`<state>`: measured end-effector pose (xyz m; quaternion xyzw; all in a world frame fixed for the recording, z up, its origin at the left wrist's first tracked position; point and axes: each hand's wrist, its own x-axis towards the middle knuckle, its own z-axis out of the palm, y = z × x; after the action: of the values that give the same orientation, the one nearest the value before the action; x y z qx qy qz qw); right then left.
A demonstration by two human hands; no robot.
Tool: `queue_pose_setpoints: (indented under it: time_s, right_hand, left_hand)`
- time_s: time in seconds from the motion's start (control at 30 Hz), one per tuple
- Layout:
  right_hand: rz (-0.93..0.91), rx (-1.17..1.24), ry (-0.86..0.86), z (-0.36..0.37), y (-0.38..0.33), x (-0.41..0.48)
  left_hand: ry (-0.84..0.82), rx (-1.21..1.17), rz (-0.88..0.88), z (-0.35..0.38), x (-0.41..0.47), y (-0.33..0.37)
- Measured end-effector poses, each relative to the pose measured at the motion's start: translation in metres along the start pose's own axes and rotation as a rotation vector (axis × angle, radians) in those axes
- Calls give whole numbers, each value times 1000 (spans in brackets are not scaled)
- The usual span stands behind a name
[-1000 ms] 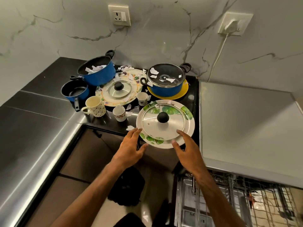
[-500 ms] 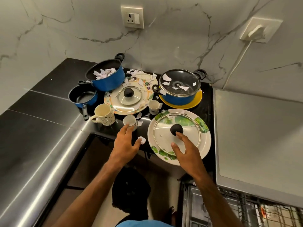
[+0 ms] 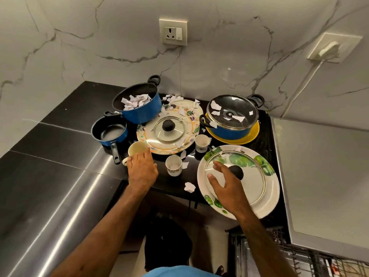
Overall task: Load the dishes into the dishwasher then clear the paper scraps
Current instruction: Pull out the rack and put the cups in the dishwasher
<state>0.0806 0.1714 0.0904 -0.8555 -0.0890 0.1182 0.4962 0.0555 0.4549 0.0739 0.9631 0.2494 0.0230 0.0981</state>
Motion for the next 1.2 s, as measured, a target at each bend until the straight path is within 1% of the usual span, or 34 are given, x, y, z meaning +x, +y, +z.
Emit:
queue_pose_setpoints:
  time_s: [0.1, 0.27, 0.37, 0.43, 0.53, 0.63, 0.7, 0.8, 0.93, 1.0, 1.03, 1.1, 1.17, 1.2]
  right_hand:
    - [18, -3, 6, 3, -1, 2]
    - [24, -35, 3, 5, 1, 0]
    - [19, -42, 7, 5, 0, -1]
    - [7, -44, 13, 4, -1, -1]
    - [-13, -39, 29, 3, -4, -2]
    - [-16, 30, 20, 7, -10, -1]
    - [-19, 80, 3, 10, -16, -1]
    - [-14, 136, 15, 11, -20, -4]
    - [-6, 198, 68, -2, -8, -12]
    - [-4, 209, 104, -17, 5, -21]
    - [-3, 220, 120, -25, 9, -26]
    - [37, 266, 163, -46, 19, -43]
    - [69, 341, 220, -67, 26, -60]
    - [66, 385, 248, -75, 29, -67]
  left_hand:
    - [37, 96, 37, 7, 9, -15]
    - [-4, 196, 90, 0, 26, -27]
    - [17, 182, 117, -15, 23, -24]
    - [91, 158, 156, -26, 15, -22]
    - [211, 52, 216, -50, 3, -17]
    - [290, -26, 330, -74, -8, -4]
    - [282, -54, 438, -86, -17, 11]
    - [224, -106, 632, -92, -27, 38]
    - [91, -132, 866, -86, -34, 76]
    - [17, -215, 939, -80, -39, 100]
    - [-43, -300, 921, -79, -43, 111]
    - [-202, -498, 796, -80, -54, 140]
    - [-369, -617, 691, -77, -62, 167]
    - [-442, -666, 685, -74, -63, 178]
